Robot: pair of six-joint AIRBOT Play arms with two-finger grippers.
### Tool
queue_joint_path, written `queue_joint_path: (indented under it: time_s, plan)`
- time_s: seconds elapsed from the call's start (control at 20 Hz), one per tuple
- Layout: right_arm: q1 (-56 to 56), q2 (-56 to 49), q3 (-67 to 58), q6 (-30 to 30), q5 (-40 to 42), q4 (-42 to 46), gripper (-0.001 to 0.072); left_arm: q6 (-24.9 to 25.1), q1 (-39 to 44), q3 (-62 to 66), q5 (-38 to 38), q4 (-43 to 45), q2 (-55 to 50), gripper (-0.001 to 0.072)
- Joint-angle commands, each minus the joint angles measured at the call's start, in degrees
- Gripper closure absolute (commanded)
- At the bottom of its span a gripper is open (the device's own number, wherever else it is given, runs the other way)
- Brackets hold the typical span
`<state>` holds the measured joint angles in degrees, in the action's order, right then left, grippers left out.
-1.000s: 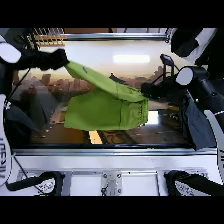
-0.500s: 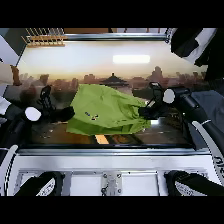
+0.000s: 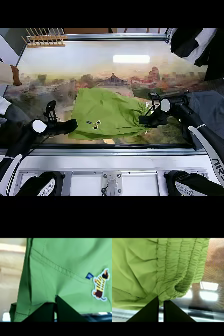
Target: Fold the clothes and pants, and hang the long-sleeved shirts on hangers.
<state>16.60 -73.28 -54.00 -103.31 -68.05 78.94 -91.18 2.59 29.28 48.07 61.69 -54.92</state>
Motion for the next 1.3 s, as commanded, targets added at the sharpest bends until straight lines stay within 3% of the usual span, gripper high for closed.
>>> queue_joint_path:
  time_s: [0.0,0.1,0.15,0.2,0.25,0.35,0.4,0.5,0.6,0.65,0.7,0.75,0.95,1.1,1.25]
  plan:
    - [-0.1,0.3,0.3,0.1,0.3,0.0,0.0673,1.5,0.4,-0.1,6.0,-0.2,0.1,0.0702]
    - [-0.2,1.4,0.0,0.1,0.3,0.0,0.0644,3.7,0.4,1.4,9.6,0.2,0.1,0.0701]
    - [-0.2,2.3,-0.3,0.2,0.3,0.0,0.0437,5.0,0.4,2.7,12.3,0.2,0.1,0.0488]
    - [-0.3,3.6,-0.7,1.9,0.3,-0.1,0.0185,5.4,0.4,4.1,14.8,0.0,0.1,0.0122]
    - [-0.5,5.0,-1.2,3.3,-0.2,-0.1,0.0160,5.6,0.4,6.0,17.8,0.2,0.1,0.0022]
    - [-2.8,8.7,-2.4,6.4,-2.6,-2.5,0.0160,5.9,0.4,10.0,21.7,0.3,1.7,0.0020]
    - [-5.2,10.5,-2.7,8.9,-3.8,-4.8,0.0157,5.9,0.4,12.0,22.3,0.3,3.3,0.0021]
    - [-12.0,13.5,-2.8,13.4,-6.0,-10.1,0.0064,4.9,0.4,15.2,22.1,0.2,7.5,0.0021]
    - [-20.0,14.3,-2.7,18.3,-8.2,-14.6,0.0064,2.3,0.4,16.9,20.7,0.0,11.8,0.0046]
    - [-23.9,13.9,-2.4,20.7,-8.5,-16.6,0.0063,1.5,0.4,17.0,19.8,-0.1,13.6,0.0249]
    - [-27.8,13.2,-1.4,22.6,-8.3,-19.1,-0.0003,1.5,0.4,17.0,19.0,-0.4,15.3,0.0500]
    - [-31.2,12.1,-0.2,25.0,-8.3,-22.1,-0.0002,1.4,0.4,17.0,18.6,-0.4,16.5,0.0655]
    - [-40.9,3.8,7.5,38.3,-7.1,-33.3,-0.0002,-1.3,0.4,17.0,17.6,-0.7,18.6,0.0675]
    - [-42.3,-4.5,9.2,42.8,-2.7,-35.1,-0.0002,-1.3,1.0,17.0,17.4,-5.7,17.0,0.0703]
    - [-41.7,-11.9,9.2,49.7,-2.0,-42.7,-0.0001,-3.2,6.4,17.0,13.2,-5.9,14.3,0.0703]
